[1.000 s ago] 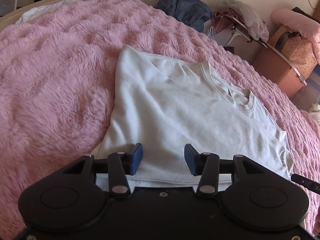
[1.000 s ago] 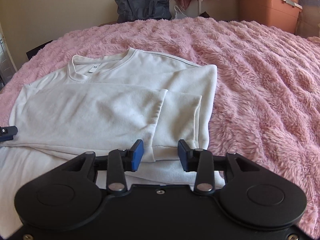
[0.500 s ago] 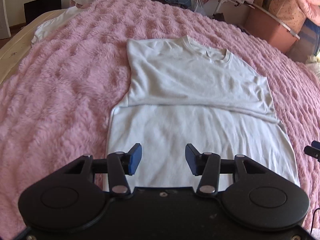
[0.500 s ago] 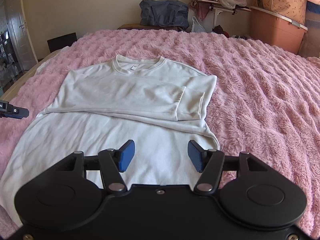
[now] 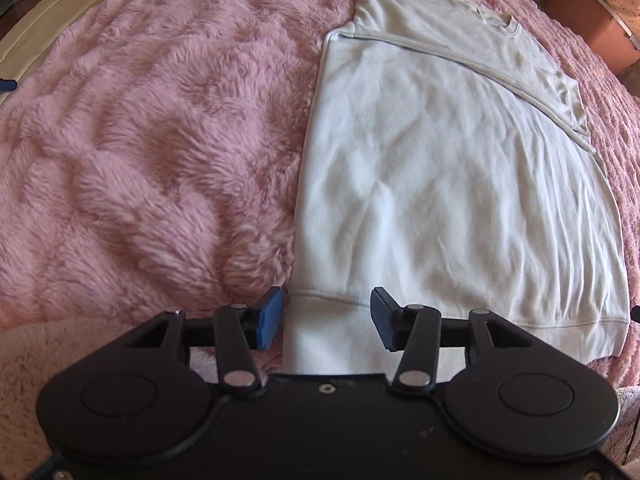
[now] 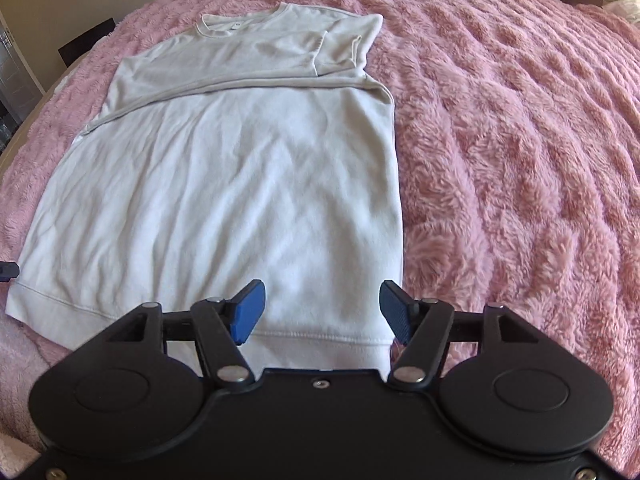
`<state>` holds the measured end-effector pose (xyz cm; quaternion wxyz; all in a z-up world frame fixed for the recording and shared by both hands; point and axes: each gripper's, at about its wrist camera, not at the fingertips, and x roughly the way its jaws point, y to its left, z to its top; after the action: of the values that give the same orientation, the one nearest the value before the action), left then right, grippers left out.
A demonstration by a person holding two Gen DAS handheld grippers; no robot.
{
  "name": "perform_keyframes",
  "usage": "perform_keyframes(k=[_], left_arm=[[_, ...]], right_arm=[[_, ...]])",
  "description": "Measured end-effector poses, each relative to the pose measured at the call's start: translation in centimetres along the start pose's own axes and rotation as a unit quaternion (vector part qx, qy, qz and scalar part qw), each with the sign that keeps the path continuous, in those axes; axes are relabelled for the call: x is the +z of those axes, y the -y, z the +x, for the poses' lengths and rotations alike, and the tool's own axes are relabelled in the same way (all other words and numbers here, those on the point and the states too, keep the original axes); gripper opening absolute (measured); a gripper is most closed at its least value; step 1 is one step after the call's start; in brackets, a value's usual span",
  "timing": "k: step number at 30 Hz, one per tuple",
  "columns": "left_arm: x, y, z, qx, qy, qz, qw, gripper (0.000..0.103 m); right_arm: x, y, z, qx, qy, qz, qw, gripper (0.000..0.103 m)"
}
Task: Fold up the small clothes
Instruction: 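Move both tools to the sweatshirt hem, open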
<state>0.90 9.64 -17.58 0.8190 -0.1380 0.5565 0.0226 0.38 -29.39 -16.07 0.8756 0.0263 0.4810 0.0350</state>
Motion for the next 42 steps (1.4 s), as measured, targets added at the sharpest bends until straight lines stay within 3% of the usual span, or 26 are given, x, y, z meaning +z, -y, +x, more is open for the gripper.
perform_keyframes(k=[6, 17, 22, 29, 42], left_arm=[[-1.1, 0.2, 1.0, 0.024, -0.019, 0.01, 0.9995, 0.051], [-1.4, 0.7, 1.3, 0.069, -0.021, 0.046, 0.9964, 0.051], [-0.9, 0.0, 1.5, 0.027, -0.026, 0.026, 0.9989, 0.044], [-0.4, -0.5, 1.8, -0.016, -0.038, 0.011, 0.9991, 0.042], [0.7, -1.6, 3.0, -0.041, -0.055, 0.007, 0.9976, 0.028]], right_arm=[[-1.5, 0.7, 0.1, -0.014, -0.042, 0.0, 0.999, 0.065], [-2.8, 1.0, 0.3, 0.005, -0.059, 0.012, 0.998, 0.065], [-2.8, 1.2, 1.2, 0.014, -0.071, 0.022, 0.997, 0.065], [-2.8, 1.0, 1.9, 0.016, -0.076, 0.022, 0.997, 0.065], [-2.6, 3.0, 2.8, 0.025, -0.089, 0.062, 0.994, 0.065]])
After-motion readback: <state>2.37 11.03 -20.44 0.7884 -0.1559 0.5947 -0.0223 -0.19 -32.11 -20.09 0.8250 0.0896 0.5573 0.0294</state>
